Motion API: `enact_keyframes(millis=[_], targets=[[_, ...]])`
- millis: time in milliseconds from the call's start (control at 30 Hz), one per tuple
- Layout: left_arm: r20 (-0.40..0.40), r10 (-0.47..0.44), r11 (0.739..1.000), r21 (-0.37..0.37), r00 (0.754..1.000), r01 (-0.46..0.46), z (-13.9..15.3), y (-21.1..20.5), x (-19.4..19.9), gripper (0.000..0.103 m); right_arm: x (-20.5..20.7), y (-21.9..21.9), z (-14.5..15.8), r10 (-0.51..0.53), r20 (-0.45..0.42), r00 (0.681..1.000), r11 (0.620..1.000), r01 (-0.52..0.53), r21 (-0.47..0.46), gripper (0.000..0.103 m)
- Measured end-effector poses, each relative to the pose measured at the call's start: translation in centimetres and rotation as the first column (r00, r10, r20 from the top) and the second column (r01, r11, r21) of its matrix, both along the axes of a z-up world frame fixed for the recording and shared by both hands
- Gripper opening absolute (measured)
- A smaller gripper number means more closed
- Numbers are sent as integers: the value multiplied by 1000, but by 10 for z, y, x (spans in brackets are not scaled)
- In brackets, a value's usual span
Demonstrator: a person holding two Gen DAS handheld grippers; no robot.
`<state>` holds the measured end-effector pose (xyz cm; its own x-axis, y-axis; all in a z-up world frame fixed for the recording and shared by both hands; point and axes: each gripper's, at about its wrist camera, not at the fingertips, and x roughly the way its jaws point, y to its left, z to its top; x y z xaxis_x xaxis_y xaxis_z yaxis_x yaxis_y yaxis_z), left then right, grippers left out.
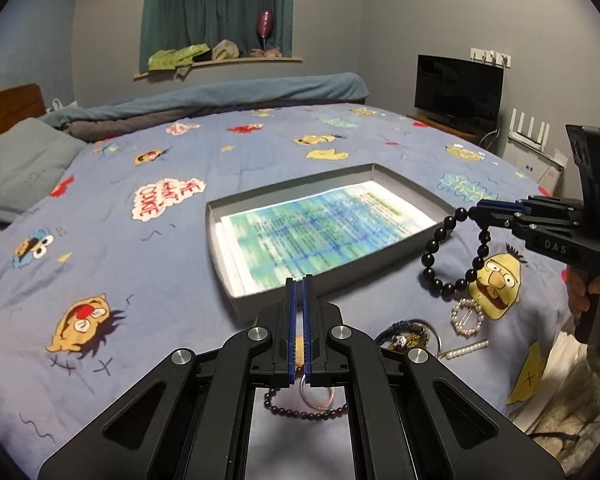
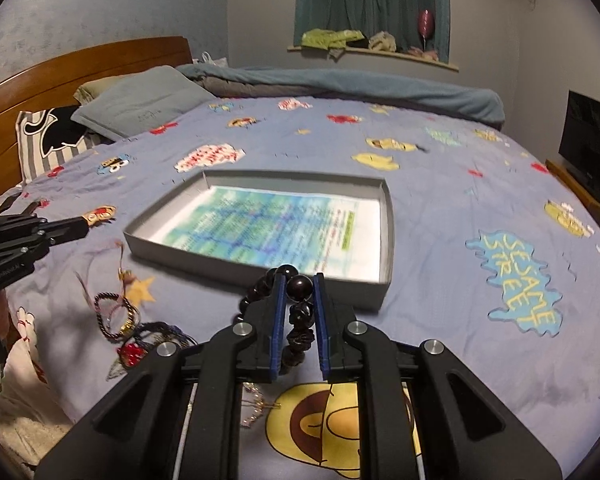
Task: Organize jewelry
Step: 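Carry both bracelets into the grey box and open both tools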
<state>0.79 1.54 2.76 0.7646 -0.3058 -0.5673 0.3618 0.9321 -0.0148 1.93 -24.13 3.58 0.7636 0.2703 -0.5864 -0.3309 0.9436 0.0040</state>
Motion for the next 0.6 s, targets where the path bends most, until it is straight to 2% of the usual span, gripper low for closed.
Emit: enact_keyframes(millis=[400,433,467,567,600], targets=[[23,3,1000,-10,1000,-3,10,7,-7,1,-11,0,35,17,69,997,1000,-17,-13,13],[30,5,1000,-12,1000,-5,12,9,-8,1,-12,0,37,20,73,997,1000,-19,-14,12],[35,8,1000,-15,999,-7,13,10,-8,1,-13,0,39,21,78,997,1000,-20,-13,0],[29,24,1000,-13,999,-24,14,15,-7,1,-15,1,44,27,88,996,1000,-26,-12,0],[-4,30,1000,-10,1000,-30,9,17,-3,1,-15,2,44,29,85,996,999,-28,-20,0]])
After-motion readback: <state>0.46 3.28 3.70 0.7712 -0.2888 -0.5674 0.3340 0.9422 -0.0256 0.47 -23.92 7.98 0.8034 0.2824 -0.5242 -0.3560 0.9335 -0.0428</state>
